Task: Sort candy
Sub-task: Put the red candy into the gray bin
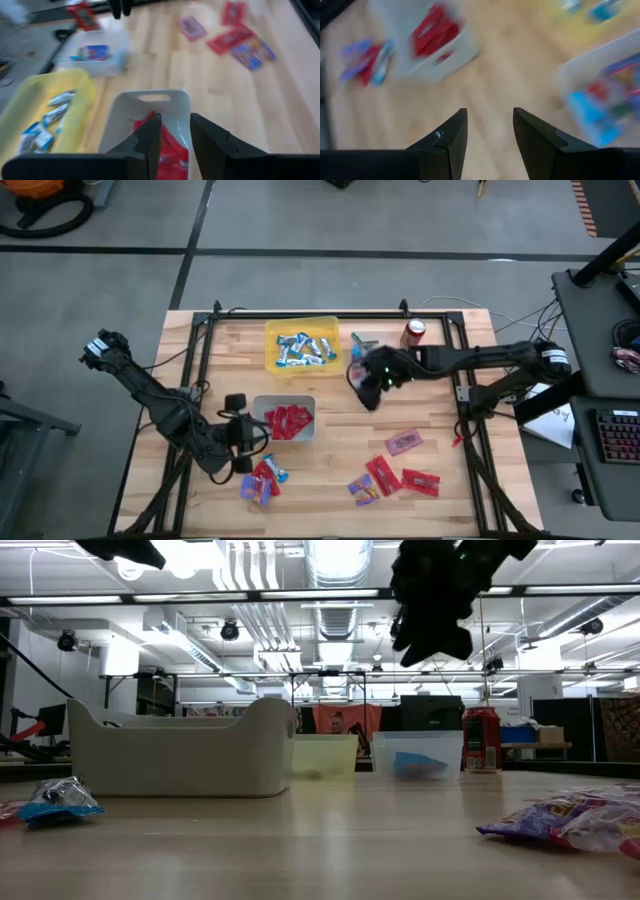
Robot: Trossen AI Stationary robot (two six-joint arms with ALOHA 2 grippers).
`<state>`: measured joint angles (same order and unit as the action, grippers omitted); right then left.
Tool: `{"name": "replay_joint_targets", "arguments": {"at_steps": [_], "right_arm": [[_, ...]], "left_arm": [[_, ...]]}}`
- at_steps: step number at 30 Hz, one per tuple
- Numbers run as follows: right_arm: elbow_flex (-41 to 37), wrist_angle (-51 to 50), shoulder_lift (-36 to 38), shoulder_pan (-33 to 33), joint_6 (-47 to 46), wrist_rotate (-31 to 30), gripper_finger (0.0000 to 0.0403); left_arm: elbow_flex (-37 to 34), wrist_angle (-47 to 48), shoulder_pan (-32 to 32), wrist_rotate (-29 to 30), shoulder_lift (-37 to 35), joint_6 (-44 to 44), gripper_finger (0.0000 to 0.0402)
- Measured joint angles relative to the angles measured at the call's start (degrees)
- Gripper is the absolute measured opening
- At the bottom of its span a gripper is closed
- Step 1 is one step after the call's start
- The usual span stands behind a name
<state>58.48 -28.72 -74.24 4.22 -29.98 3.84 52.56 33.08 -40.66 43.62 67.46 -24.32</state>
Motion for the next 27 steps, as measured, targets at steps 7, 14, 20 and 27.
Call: {"name": "replay_joint_targets", "arguments": {"at_steps": [7, 14, 20, 27], "right_arm": [[0.0, -9.28, -3.18, -11.2, 3.03, 2.24, 0.015], [0.0, -18.72, -8.44, -20.49, 3.43, 0.64, 0.0151], [0.0, -24.84, -12.23, -25.9, 2.58, 0.63, 0.0153], [-0.04, -25.46, -16.84, -29.49, 2.57, -0.38, 0.0155]], "left_arm": [[-0.9, -2.82, 1.97, -8.69, 0.0, 11.99, 0.0067], [-5.79, -14.57, 8.02, -22.09, -1.05, 23.74, 0.0041], [-11.42, -23.1, 15.13, -29.08, -4.27, 25.31, 0.0038], [-14.95, -29.78, 18.58, -29.18, -7.32, 25.75, 0.0038]]}}
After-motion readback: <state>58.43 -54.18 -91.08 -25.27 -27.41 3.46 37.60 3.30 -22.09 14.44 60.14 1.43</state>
